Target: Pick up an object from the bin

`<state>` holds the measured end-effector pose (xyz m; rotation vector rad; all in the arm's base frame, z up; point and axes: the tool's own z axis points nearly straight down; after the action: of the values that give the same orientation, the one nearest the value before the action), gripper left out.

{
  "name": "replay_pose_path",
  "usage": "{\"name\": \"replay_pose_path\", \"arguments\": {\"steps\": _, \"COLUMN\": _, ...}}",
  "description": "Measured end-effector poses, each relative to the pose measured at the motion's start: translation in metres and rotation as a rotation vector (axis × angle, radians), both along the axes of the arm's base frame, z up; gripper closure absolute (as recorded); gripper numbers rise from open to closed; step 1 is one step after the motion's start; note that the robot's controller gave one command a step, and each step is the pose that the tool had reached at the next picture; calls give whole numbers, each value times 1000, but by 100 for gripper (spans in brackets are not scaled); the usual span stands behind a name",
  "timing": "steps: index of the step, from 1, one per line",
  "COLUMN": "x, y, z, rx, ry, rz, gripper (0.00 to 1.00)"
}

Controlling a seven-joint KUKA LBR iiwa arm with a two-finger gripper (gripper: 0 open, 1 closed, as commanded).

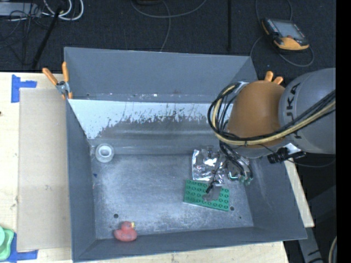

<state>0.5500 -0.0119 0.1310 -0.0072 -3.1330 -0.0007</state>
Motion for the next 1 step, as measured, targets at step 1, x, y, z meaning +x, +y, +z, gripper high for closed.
{"name": "replay_pose_path", "arguments": {"steps": 1, "x": -41, "y": -7, "z": -61, "rx": 0, "ry": 0, "rz": -52, "gripper": 0}}
